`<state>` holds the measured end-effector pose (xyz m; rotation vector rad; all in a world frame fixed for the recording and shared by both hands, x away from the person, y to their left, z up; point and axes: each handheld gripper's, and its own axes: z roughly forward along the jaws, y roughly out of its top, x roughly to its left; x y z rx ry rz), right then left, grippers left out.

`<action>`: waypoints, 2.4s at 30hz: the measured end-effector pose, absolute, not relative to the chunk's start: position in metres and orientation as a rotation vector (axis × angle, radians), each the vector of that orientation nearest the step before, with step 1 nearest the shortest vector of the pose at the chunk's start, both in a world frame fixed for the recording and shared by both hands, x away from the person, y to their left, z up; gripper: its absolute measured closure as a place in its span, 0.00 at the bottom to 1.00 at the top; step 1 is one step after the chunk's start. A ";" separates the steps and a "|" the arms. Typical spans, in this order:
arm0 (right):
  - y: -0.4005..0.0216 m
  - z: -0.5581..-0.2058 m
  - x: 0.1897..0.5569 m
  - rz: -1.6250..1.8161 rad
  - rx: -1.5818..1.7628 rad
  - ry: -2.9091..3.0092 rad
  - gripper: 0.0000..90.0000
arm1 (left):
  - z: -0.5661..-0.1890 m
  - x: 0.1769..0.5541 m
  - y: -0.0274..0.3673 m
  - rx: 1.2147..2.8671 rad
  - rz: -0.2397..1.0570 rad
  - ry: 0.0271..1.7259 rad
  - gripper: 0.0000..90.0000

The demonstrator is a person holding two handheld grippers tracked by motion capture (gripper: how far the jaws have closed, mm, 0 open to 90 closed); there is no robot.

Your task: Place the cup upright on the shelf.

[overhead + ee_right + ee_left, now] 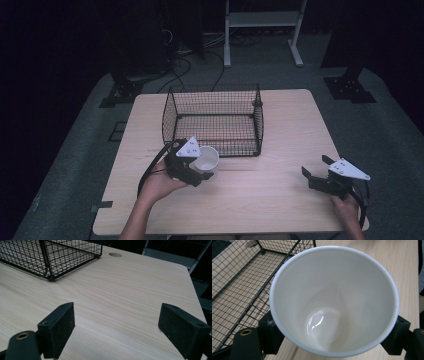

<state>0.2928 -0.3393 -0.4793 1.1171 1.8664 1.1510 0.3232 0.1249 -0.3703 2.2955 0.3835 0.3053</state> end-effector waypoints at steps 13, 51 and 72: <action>-0.340 -0.479 0.293 1.154 1.113 1.865 0.15 | -0.343 0.338 0.125 2.304 0.316 0.368 0.23; -0.340 -0.479 0.293 1.162 1.122 1.858 0.15 | -0.287 0.398 0.118 2.321 0.322 0.400 0.23; -0.340 -0.479 0.292 1.166 1.111 1.860 0.15 | -0.296 0.440 0.109 2.363 0.314 0.470 0.23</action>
